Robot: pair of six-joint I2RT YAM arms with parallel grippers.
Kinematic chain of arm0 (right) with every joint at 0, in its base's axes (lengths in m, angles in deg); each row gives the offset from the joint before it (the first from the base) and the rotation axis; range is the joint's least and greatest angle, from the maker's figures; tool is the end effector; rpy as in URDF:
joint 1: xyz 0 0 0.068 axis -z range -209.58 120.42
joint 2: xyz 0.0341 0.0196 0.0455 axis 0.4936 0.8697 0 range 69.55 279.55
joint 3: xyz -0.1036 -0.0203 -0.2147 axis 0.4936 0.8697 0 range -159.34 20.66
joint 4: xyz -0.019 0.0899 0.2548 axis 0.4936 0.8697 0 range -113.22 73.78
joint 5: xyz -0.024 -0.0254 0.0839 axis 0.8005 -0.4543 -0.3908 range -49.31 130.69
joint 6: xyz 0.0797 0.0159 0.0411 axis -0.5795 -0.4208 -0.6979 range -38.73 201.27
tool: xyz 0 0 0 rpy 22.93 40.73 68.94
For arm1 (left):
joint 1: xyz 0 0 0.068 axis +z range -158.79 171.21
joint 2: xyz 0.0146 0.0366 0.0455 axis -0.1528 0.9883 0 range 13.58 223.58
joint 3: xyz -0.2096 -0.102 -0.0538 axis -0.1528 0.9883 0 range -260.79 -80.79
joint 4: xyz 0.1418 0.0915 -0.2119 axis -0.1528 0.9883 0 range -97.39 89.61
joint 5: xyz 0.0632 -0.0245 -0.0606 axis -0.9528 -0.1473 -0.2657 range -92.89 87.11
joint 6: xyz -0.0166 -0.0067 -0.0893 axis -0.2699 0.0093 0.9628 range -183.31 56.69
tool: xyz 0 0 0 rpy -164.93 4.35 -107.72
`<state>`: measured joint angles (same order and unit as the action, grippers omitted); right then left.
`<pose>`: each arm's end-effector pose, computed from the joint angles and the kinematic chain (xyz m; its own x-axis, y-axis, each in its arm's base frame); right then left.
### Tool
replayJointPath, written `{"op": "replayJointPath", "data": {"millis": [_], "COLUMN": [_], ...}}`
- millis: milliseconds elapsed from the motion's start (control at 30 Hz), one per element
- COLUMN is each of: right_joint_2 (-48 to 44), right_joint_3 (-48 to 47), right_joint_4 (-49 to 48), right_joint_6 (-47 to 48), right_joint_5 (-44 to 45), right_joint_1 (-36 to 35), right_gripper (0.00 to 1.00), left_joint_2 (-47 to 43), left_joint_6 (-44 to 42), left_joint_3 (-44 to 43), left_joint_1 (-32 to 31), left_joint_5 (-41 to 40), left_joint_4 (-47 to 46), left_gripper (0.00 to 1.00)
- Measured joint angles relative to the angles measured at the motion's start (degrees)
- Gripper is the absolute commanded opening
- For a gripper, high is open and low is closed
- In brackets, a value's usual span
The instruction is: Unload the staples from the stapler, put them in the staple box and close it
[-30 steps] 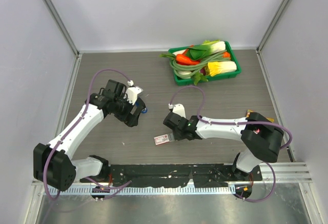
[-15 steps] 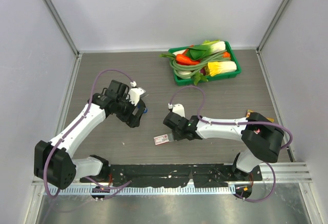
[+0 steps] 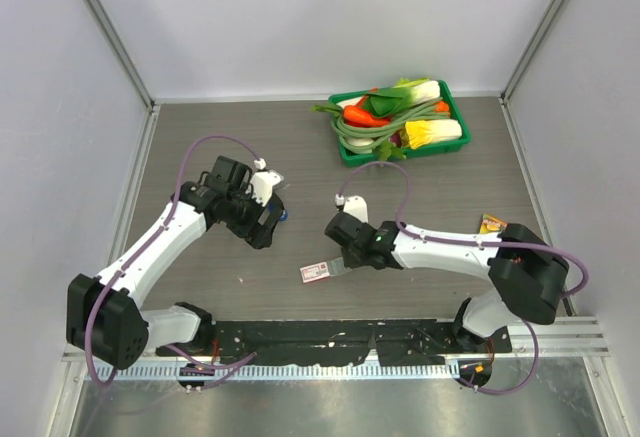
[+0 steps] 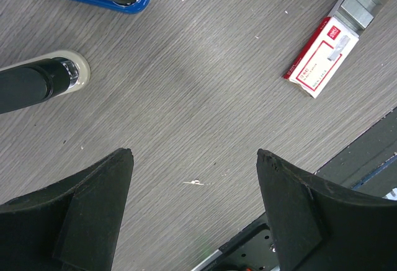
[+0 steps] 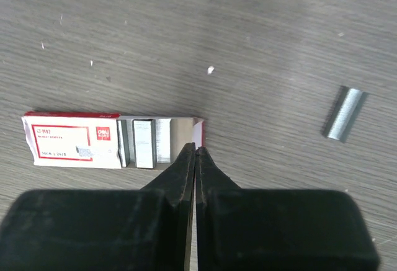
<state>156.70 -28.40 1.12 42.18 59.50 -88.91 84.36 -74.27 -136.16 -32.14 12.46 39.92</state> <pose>0.1840 0.2586 0.0982 -0.8163 -0.2063 -0.5395 -0.2877 0.9551 0.0701 0.2452 -0.1293 0.1842 -0.7072 0.5051 -0.4948 0.6398 0.7549 -0.1438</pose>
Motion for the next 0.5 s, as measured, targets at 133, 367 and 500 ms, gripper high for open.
{"op": "replayJointPath", "data": {"millis": [133,367,500], "right_joint_2": [-3.0,-4.5,-4.2], "right_joint_3": [0.0,1.1,2.2], "right_joint_4": [1.0,1.6,3.4], "right_joint_6": [0.6,1.9,1.9], "right_joint_5": [0.5,2.2,4.3], "right_joint_1": [2.6,10.8,12.9], "right_gripper": [0.14,0.40,0.41], "left_joint_2": [0.0,0.0,0.0], "left_joint_6": [0.0,0.0,0.0], "left_joint_3": [0.0,0.0,0.0], "left_joint_1": [0.0,0.0,0.0], "left_joint_5": [-0.2,-0.4,-0.6], "left_joint_4": [0.0,0.1,0.1], "left_gripper": [0.84,0.85,0.85]}}
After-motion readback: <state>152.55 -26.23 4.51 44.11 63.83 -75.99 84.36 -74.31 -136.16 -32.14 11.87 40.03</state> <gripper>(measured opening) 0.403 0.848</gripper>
